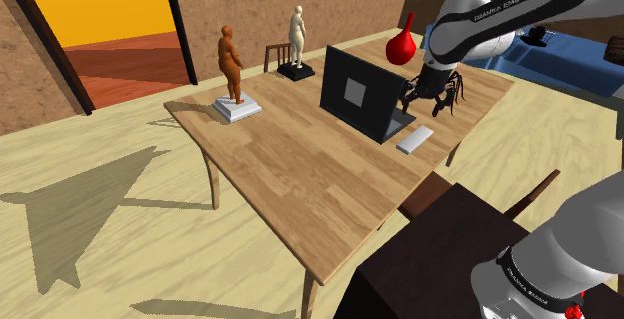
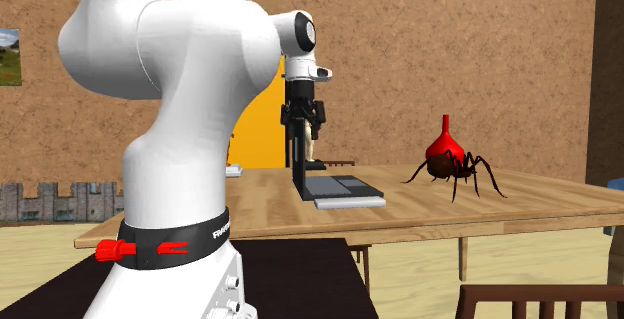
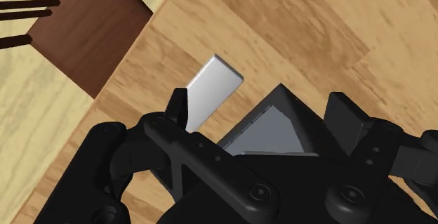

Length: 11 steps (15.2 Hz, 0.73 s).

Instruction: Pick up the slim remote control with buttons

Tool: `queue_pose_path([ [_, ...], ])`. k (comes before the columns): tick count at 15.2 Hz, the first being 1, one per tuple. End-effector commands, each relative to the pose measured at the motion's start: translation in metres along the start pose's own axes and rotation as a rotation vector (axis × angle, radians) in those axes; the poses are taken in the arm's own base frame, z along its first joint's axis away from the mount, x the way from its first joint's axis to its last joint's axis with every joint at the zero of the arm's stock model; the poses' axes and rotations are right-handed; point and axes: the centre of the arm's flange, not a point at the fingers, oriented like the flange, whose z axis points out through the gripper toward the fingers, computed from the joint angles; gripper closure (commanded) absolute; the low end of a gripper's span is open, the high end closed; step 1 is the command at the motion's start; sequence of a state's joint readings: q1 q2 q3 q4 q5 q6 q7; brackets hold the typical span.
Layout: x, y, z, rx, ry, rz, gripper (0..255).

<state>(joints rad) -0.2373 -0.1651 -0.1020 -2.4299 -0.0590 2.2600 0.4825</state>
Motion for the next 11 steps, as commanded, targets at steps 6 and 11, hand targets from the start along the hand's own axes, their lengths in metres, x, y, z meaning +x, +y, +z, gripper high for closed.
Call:
queue_pose_path([
  [6,0.059,0.029,0.067,0.021,-0.008,0.222,0],
  [11,0.095,0.057,0.116,0.035,-0.014,0.379,0],
])
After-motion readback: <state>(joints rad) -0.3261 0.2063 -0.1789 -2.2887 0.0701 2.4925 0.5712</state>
